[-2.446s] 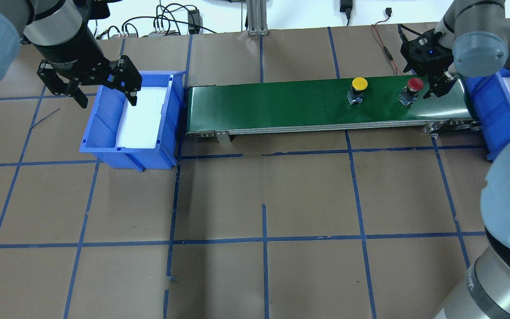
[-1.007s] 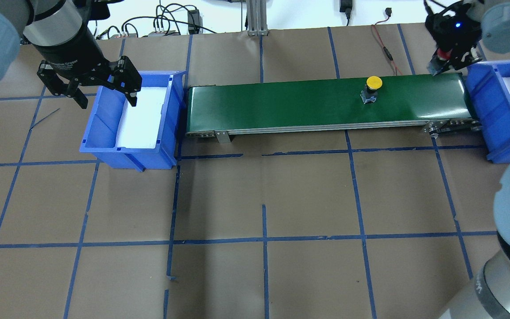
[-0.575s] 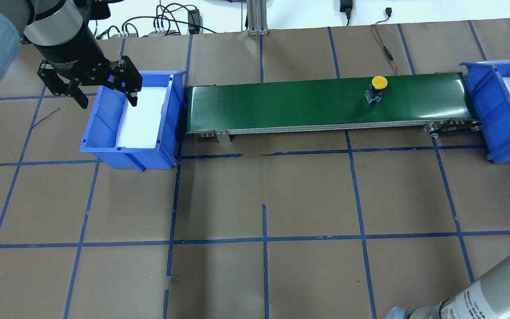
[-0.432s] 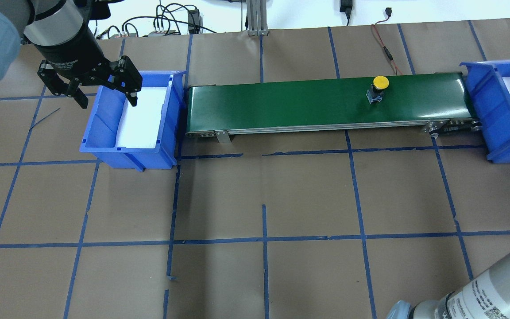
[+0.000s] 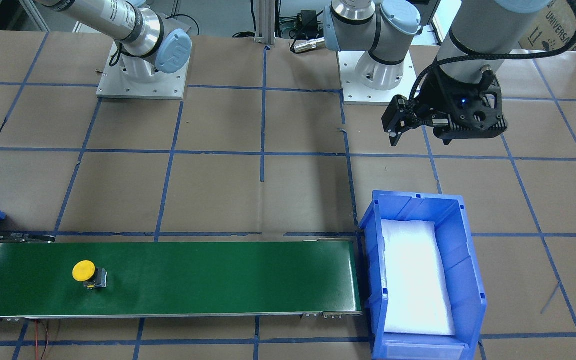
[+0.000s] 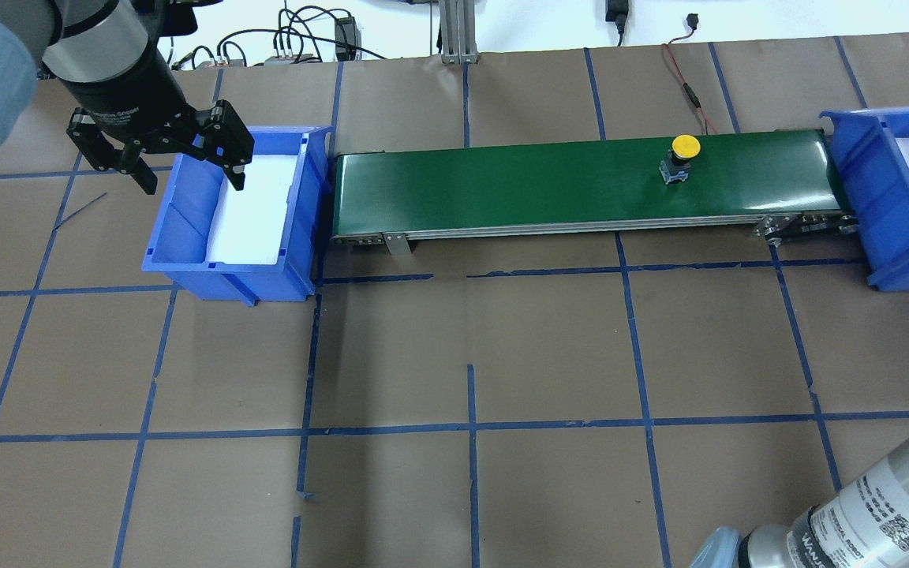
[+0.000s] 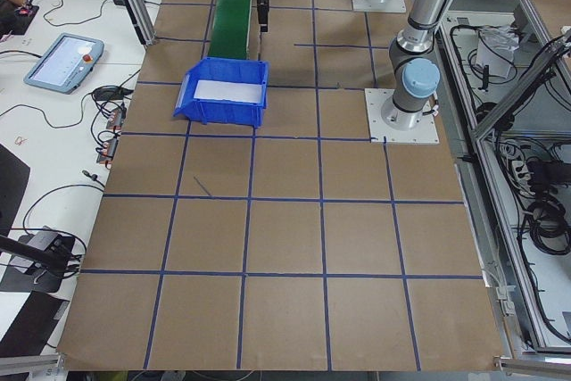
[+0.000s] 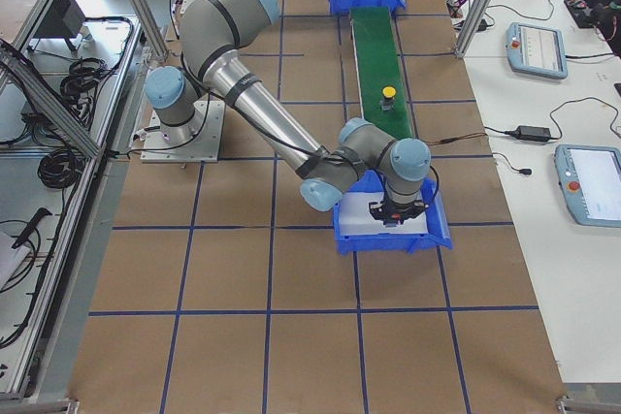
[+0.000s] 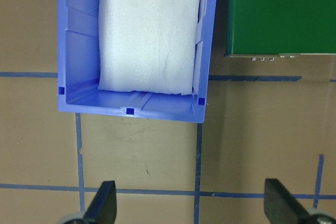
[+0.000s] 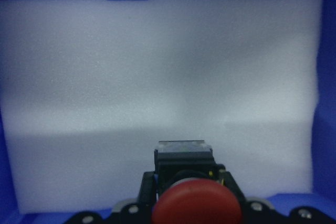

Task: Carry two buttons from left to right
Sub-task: 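Lift the red button with the right gripper toward the far bin, then lower the red button into the far bin and open the right gripper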

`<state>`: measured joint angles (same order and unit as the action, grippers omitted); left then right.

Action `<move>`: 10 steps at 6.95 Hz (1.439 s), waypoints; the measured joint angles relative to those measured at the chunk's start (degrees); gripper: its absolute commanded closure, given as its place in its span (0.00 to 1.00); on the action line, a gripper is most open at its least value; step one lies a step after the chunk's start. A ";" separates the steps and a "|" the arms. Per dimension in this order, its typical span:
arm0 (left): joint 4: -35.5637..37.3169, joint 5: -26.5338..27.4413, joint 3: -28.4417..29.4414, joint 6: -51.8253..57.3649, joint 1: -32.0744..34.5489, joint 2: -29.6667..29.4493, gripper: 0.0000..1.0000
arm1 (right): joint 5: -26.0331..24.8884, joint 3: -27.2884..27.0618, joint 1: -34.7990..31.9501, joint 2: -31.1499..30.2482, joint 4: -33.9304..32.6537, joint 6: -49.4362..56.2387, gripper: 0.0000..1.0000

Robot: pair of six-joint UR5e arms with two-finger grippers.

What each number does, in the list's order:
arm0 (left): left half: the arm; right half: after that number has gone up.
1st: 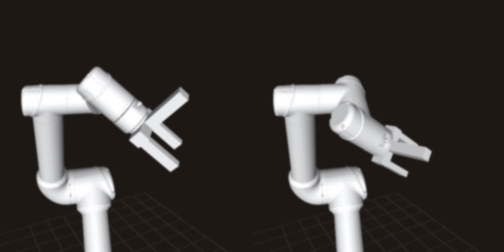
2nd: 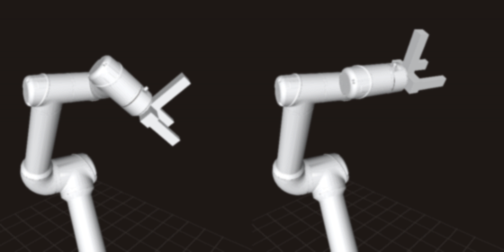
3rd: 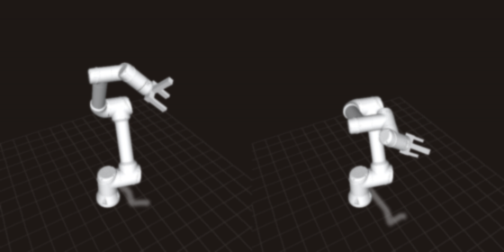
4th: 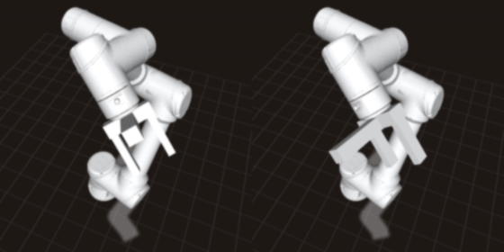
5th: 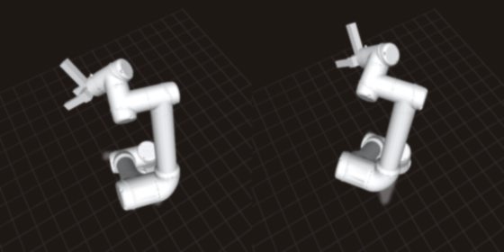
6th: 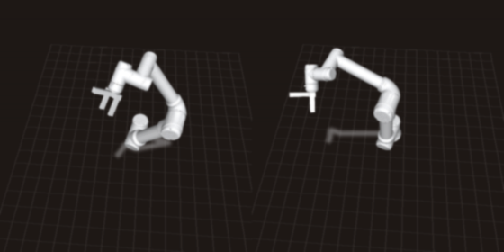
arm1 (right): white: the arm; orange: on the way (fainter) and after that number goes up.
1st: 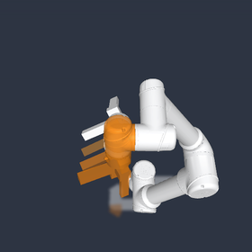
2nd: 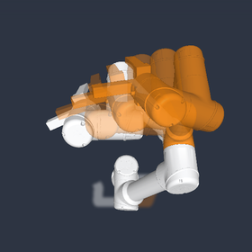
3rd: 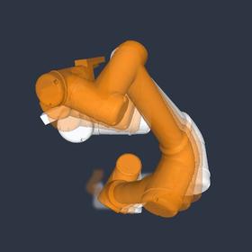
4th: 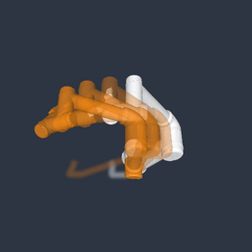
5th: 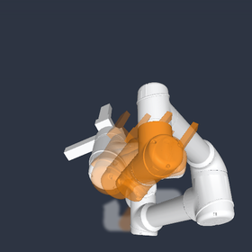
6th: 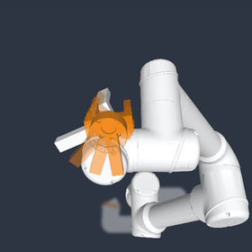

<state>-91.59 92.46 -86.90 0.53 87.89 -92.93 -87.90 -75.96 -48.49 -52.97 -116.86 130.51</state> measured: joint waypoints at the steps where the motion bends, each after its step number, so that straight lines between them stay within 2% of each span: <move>1: -0.03 0.00 -0.01 0.00 0.00 0.01 0.00 | -1.33 -1.31 0.03 0.67 -1.19 -0.85 0.92; 2: -0.04 0.00 -0.02 0.00 0.00 0.03 0.00 | -1.93 -2.51 0.05 0.71 -2.70 -1.26 0.29; 3: -0.06 0.00 -0.02 0.00 0.03 0.03 0.00 | -1.95 -3.08 0.07 0.56 -3.37 -1.39 0.00; 7: -0.14 0.00 -0.03 0.00 0.09 0.04 0.00 | -1.50 -3.21 -0.21 -4.06 -1.77 -1.54 0.00; 9: -0.09 0.00 -0.03 0.00 0.08 0.05 0.00 | -1.50 -2.82 -4.59 -10.55 3.63 -3.50 0.01; 10: -0.03 0.00 -0.03 0.00 0.04 0.05 0.00 | -1.43 -2.60 -8.05 -11.91 4.45 -4.60 0.01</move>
<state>-91.62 92.46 -86.92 0.53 87.93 -92.89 -89.33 -78.57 -56.54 -64.88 -112.41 125.90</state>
